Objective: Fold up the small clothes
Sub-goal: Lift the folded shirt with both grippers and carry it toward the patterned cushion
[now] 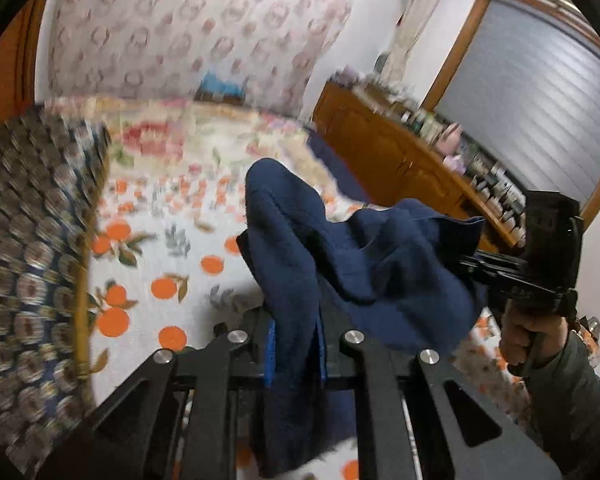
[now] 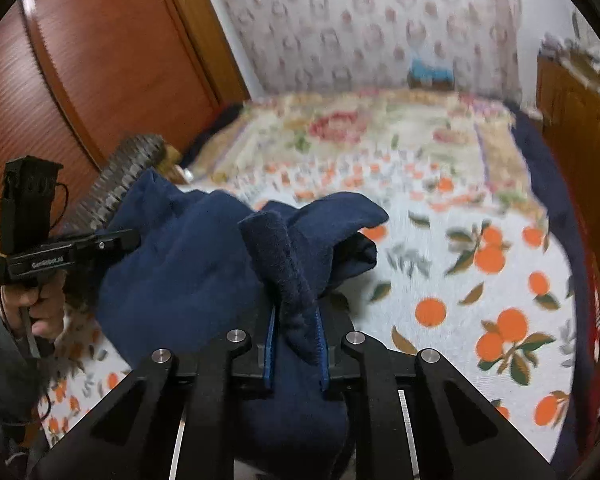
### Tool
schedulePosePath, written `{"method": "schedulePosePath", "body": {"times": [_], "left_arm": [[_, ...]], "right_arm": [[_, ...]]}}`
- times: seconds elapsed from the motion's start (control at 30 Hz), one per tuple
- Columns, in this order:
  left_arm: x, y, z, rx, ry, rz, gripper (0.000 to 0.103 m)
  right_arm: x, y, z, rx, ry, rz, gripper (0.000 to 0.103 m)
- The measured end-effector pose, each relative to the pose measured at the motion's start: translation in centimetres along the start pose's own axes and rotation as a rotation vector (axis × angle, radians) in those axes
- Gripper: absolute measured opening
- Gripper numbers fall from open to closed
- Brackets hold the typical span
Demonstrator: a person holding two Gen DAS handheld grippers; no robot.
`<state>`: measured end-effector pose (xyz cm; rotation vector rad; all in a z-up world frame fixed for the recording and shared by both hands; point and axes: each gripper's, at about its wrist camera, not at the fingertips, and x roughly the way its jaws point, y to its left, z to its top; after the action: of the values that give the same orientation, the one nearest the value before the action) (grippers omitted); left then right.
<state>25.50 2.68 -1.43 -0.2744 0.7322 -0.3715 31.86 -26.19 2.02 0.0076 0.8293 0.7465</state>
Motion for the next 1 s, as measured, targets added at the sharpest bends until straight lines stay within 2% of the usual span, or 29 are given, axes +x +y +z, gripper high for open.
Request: {"method": "schedulePosePath", "body": {"times": [0.13, 0.27, 0.43, 0.6, 0.77, 0.87, 1.0], "left_arm": [[-5.0, -1.4, 0.6, 0.022, -0.109, -0.013, 0.012], [-10.3, -0.9, 0.8, 0.024, -0.217, 0.066, 0.012], [-15.0, 2.7, -0.7, -0.043, -0.296, 0.158, 0.012], [-17.6, 7.6, -3.6, -0.148, -0.344, 0.260, 0.012], [-16.5, 11.7, -6.4, -0.220, -0.298, 0.363, 0.012], [-15.3, 13.0, -7.9, -0.252, -0.265, 0.406, 0.012], [-14.6, 13.3, -8.9, -0.254, -0.250, 0.452, 0.013]], "right_arm": [[-2.1, 3.1, 1.6, -0.067, -0.082, 0.003, 0.012], [-3.3, 6.3, 4.3, -0.127, -0.144, 0.035, 0.012], [-2.2, 10.8, 8.9, -0.237, -0.182, 0.086, 0.011], [2.6, 18.2, 13.7, -0.412, -0.161, 0.131, 0.011], [10.1, 25.6, 16.9, -0.565, -0.097, 0.152, 0.011], [15.0, 29.3, 17.6, -0.622, -0.050, 0.145, 0.011], [20.2, 31.9, 17.3, -0.646, -0.012, 0.119, 0.011]]}}
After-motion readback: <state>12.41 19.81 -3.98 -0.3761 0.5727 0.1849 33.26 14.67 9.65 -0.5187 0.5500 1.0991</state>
